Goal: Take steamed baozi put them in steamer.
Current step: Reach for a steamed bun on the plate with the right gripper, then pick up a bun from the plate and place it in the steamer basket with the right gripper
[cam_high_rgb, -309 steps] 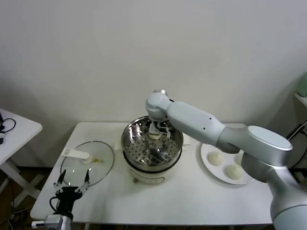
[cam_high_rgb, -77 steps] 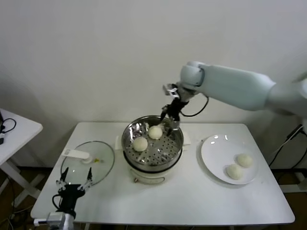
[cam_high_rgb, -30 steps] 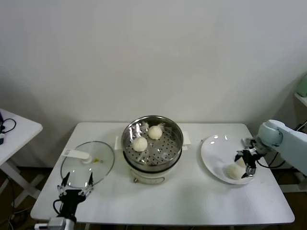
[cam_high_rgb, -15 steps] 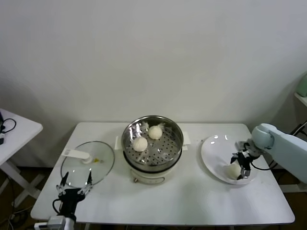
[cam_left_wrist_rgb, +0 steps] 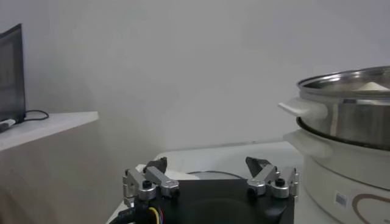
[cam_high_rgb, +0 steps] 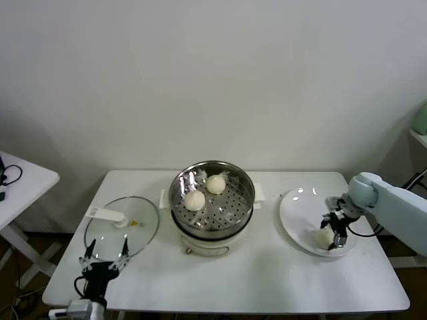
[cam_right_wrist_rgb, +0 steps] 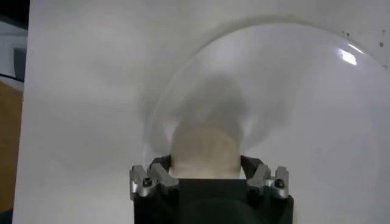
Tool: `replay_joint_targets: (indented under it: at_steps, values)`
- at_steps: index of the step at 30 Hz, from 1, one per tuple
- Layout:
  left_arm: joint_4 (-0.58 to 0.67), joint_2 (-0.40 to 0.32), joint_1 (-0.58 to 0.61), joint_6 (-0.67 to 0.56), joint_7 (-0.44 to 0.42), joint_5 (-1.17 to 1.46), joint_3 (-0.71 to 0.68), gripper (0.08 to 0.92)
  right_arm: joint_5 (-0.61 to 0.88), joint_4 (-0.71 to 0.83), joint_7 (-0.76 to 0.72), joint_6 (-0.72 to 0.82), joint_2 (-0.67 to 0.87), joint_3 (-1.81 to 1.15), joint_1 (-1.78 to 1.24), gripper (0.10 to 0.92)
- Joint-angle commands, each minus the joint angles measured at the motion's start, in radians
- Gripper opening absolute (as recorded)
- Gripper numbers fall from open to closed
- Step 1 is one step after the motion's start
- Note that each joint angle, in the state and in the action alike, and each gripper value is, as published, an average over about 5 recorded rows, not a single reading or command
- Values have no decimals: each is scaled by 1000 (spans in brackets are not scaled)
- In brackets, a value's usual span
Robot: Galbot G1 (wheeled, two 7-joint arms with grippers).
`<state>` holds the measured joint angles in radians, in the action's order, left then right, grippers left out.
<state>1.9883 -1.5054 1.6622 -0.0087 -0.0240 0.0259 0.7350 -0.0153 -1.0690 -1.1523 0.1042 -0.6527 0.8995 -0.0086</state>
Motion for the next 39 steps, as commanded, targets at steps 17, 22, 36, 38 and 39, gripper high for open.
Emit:
replay_joint_targets:
  at_steps: [17,22,36,38,39]
  values:
    - [13,2,3,5,0,-2,-1,823,25,-209,-50,-166,-41,207,480,746]
    - [21,1,8,8,0,-10,-3,823,-41,-310,-58,-278,-103,251,639,746]
    - [36,8,24,17,-3,-15,2,823,-435,-537,-45,-542,-303,163,604,746]
    - [39,10,24,18,-3,-19,5,823,-457,-543,-45,-552,-340,160,578,746]
    - [41,11,24,18,-3,-23,6,823,-463,-542,-45,-554,-359,160,565,746]
